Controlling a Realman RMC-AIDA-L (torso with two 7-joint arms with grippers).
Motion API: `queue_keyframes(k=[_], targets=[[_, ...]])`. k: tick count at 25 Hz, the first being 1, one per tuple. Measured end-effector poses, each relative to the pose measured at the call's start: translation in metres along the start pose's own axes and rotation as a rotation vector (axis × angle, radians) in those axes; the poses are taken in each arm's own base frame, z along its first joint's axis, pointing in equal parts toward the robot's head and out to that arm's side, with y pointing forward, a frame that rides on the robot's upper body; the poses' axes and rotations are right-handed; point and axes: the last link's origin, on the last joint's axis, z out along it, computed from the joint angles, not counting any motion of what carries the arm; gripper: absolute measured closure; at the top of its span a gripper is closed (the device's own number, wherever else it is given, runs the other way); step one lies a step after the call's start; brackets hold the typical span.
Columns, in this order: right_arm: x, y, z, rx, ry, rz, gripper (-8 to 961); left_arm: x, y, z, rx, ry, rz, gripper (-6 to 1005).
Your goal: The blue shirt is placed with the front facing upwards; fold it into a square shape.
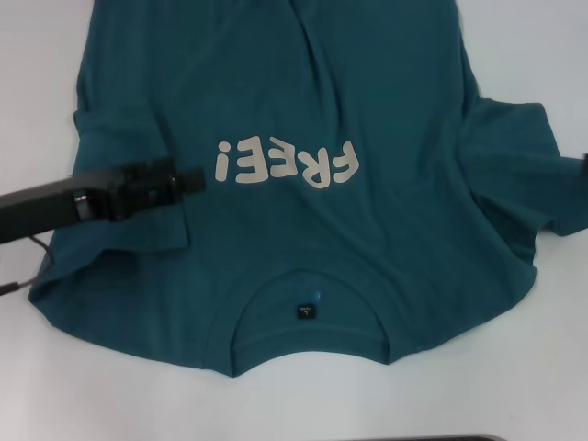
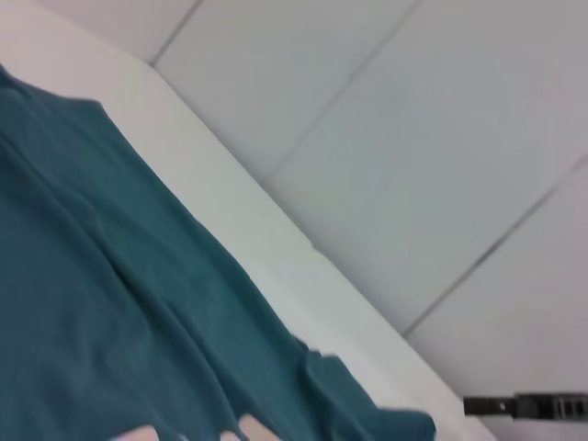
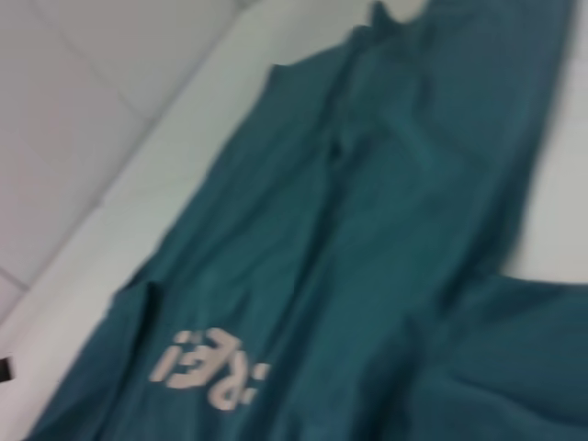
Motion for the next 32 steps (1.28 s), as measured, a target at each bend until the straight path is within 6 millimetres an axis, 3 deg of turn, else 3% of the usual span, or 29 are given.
queue_keyframes(k=[6,15,26,32], targets=[[0.005,-0.013,-0.018,0.077,0.011,0.065,87,-0.013,-0.002,-0.001,-0.011,-0.08,0.027,126],[0.002,-0.014,-0.019,0.083,0.006,0.075,99,-0.026,-0.001,0.001,-0.034,-0.111,0.087,126],[0.001,-0.017,-0.02,0.11,0.021,0.089,115,-0.027,0.005,0.01,-0.075,-0.083,0.307,125],[-0.003,-0.021,-0.021,0.135,0.008,0.13,124,-0.024,0.005,0.015,-0.077,-0.086,0.329,125]])
